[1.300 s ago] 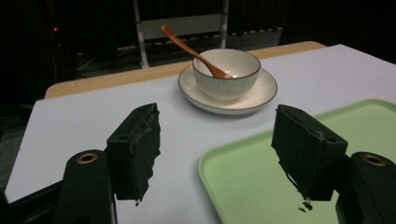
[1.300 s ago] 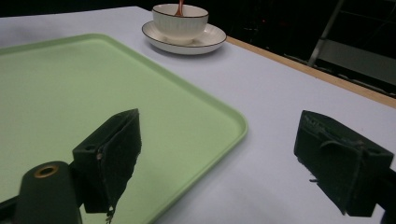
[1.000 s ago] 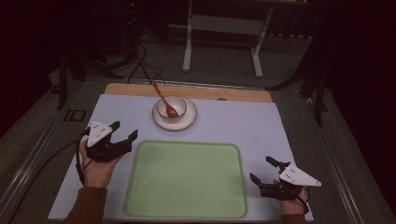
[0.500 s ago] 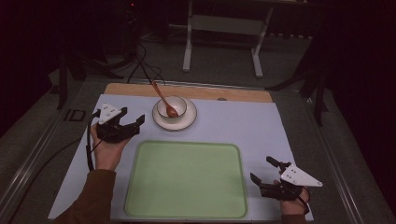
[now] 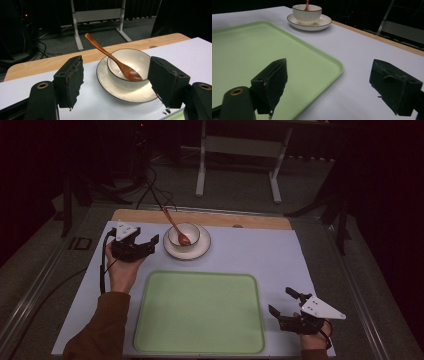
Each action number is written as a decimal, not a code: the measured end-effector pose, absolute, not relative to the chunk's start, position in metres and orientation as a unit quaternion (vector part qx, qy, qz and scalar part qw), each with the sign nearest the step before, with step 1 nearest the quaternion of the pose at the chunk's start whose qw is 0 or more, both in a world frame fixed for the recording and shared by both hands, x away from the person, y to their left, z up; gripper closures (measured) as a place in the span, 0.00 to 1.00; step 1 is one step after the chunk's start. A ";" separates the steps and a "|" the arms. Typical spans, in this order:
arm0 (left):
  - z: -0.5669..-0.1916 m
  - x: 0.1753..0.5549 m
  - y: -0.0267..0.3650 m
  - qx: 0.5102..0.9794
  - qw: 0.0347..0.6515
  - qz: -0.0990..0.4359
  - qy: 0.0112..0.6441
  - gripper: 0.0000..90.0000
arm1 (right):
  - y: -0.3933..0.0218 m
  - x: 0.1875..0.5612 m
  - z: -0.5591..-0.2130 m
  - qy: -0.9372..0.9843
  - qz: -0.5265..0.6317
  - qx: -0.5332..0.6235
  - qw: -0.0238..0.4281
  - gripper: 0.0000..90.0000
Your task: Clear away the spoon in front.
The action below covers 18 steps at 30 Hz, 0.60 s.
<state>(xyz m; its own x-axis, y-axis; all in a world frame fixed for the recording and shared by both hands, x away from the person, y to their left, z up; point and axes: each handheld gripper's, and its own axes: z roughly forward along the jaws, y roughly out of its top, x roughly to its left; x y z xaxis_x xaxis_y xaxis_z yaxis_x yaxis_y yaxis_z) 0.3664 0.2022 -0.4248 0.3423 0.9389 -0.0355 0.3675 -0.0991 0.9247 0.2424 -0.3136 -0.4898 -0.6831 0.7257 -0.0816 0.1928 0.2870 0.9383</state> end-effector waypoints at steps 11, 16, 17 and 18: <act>-0.432 0.404 0.190 0.678 0.459 0.293 0.493 0.32 | -0.315 0.242 -0.490 0.758 0.517 0.303 0.258 0.16; -0.438 0.424 0.185 0.675 0.450 0.287 0.509 0.31 | -0.315 0.242 -0.489 0.756 0.520 0.304 0.256 0.16; -0.439 0.428 0.184 0.676 0.447 0.287 0.510 0.31 | -0.316 0.242 -0.489 0.756 0.520 0.304 0.255 0.16; -0.440 0.431 0.182 0.678 0.443 0.288 0.511 0.31 | -0.316 0.242 -0.489 0.755 0.521 0.305 0.255 0.16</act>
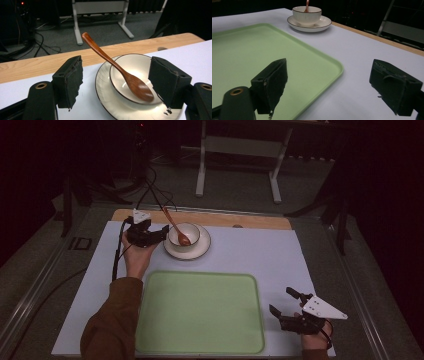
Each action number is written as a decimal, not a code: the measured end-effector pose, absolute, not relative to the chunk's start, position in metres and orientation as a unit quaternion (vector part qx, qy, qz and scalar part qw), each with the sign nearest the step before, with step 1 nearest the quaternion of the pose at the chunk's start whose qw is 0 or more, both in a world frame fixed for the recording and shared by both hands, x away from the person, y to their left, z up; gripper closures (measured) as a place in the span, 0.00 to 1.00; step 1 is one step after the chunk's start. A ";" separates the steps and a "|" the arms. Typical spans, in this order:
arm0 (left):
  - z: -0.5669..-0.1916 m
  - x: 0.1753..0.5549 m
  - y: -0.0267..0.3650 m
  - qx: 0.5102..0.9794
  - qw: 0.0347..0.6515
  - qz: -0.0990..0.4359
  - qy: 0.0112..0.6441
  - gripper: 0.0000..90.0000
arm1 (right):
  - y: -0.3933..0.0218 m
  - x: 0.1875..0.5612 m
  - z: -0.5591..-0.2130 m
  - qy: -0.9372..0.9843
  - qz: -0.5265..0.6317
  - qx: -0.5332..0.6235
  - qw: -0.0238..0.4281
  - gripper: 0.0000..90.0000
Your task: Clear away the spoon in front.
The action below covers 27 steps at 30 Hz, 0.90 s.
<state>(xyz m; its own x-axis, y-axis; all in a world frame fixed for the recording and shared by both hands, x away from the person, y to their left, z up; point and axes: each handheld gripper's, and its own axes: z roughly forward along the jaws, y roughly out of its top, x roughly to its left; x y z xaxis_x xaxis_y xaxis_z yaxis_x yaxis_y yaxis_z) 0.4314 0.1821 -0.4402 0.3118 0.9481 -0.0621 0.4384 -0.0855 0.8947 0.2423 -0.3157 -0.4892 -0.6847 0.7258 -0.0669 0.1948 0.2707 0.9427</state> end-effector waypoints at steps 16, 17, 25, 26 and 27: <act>-0.461 0.479 0.161 0.674 0.401 0.278 0.555 0.22 | -0.317 0.243 -0.489 0.750 0.531 0.307 0.248 0.16; -0.462 0.481 0.161 0.671 0.402 0.275 0.559 0.22 | -0.317 0.243 -0.489 0.749 0.532 0.307 0.247 0.16; -0.472 0.500 0.155 0.665 0.378 0.266 0.587 0.24 | -0.317 0.244 -0.489 0.748 0.535 0.309 0.243 0.16; -0.472 0.500 0.155 0.665 0.378 0.266 0.587 0.24 | -0.317 0.244 -0.489 0.748 0.535 0.309 0.243 0.16; -0.473 0.502 0.154 0.663 0.373 0.266 0.592 0.24 | -0.317 0.244 -0.488 0.748 0.535 0.308 0.243 0.16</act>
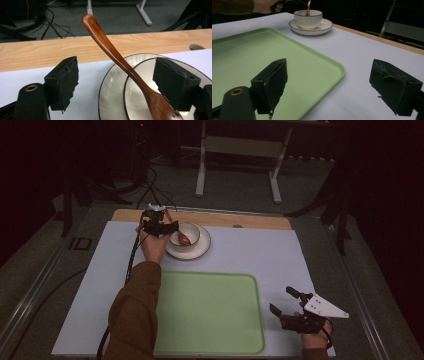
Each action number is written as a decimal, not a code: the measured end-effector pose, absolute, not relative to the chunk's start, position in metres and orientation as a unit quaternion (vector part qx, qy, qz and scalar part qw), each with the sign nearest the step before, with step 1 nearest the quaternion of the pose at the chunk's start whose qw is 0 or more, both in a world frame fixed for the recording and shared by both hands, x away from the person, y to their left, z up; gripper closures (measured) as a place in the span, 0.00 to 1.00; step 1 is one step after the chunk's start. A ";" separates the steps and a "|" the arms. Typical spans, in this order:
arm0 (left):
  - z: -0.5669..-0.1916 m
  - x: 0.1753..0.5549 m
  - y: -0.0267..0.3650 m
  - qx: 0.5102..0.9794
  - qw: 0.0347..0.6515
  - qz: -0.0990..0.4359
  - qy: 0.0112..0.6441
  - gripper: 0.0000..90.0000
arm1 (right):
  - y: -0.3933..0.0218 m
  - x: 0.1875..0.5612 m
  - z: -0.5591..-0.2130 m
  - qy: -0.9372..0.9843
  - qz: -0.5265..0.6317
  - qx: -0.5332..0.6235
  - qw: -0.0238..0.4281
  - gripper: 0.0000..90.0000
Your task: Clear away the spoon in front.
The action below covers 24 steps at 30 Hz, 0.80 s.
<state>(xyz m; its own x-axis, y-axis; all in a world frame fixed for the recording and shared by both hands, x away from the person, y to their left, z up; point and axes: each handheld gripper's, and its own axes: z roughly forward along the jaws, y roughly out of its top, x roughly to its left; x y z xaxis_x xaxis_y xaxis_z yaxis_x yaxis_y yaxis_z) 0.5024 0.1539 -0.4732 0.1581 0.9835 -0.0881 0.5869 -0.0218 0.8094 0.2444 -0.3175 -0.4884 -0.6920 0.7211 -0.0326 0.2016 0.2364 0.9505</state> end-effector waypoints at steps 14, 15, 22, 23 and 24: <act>-0.485 0.514 0.154 0.626 0.368 0.250 0.640 0.34 | -0.315 0.245 -0.488 0.750 0.540 0.301 0.235 0.16; -0.485 0.515 0.155 0.626 0.370 0.250 0.639 0.35 | -0.316 0.245 -0.488 0.749 0.541 0.303 0.234 0.16; -0.484 0.510 0.149 0.649 0.366 0.247 0.619 0.55 | -0.317 0.246 -0.488 0.749 0.540 0.305 0.234 0.17; -0.484 0.509 0.149 0.652 0.366 0.246 0.617 0.58 | -0.316 0.246 -0.488 0.749 0.540 0.304 0.233 0.17; -0.484 0.509 0.148 0.653 0.366 0.244 0.616 0.60 | -0.316 0.246 -0.488 0.749 0.540 0.304 0.233 0.17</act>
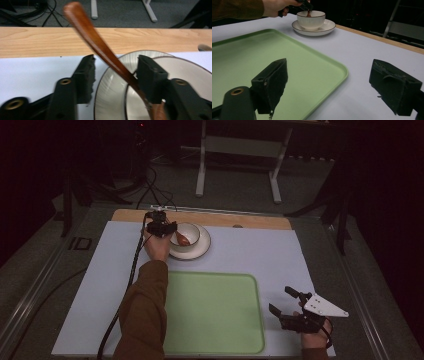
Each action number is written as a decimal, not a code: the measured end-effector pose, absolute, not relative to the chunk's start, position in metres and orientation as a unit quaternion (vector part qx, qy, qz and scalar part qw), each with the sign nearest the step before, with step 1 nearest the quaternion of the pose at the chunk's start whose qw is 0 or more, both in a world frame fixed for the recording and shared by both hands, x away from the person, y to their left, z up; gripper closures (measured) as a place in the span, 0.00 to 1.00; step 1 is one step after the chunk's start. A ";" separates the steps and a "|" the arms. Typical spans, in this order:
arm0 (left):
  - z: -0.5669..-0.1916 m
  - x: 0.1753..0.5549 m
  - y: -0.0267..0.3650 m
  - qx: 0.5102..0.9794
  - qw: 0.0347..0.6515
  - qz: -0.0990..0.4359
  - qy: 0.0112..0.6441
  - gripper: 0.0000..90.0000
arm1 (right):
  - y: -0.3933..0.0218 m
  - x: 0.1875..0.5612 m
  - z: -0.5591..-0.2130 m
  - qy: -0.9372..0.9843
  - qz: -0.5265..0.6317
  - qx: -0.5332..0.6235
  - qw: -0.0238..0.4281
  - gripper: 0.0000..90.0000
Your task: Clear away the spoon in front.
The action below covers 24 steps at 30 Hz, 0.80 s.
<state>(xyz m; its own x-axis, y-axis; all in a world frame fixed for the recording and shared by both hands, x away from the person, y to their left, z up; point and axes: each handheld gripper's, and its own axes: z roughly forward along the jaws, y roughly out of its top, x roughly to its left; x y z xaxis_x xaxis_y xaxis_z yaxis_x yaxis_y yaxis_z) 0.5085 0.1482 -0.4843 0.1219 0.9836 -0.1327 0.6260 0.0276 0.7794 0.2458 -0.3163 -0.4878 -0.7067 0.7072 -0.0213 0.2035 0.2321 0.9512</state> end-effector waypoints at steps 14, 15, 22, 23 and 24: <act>-0.463 0.493 0.141 0.661 0.429 0.233 0.570 0.86 | -0.317 0.246 -0.487 0.749 0.541 0.303 0.232 0.17; -0.461 0.491 0.139 0.661 0.437 0.231 0.565 0.87 | -0.316 0.246 -0.487 0.749 0.541 0.303 0.231 0.17; -0.452 0.483 0.134 0.675 0.451 0.224 0.540 0.94 | -0.316 0.245 -0.487 0.749 0.542 0.300 0.233 0.17; -0.450 0.482 0.134 0.677 0.451 0.223 0.537 0.94 | -0.316 0.244 -0.486 0.750 0.542 0.300 0.233 0.17; -0.449 0.481 0.134 0.678 0.453 0.223 0.534 0.94 | -0.316 0.244 -0.486 0.750 0.542 0.299 0.233 0.17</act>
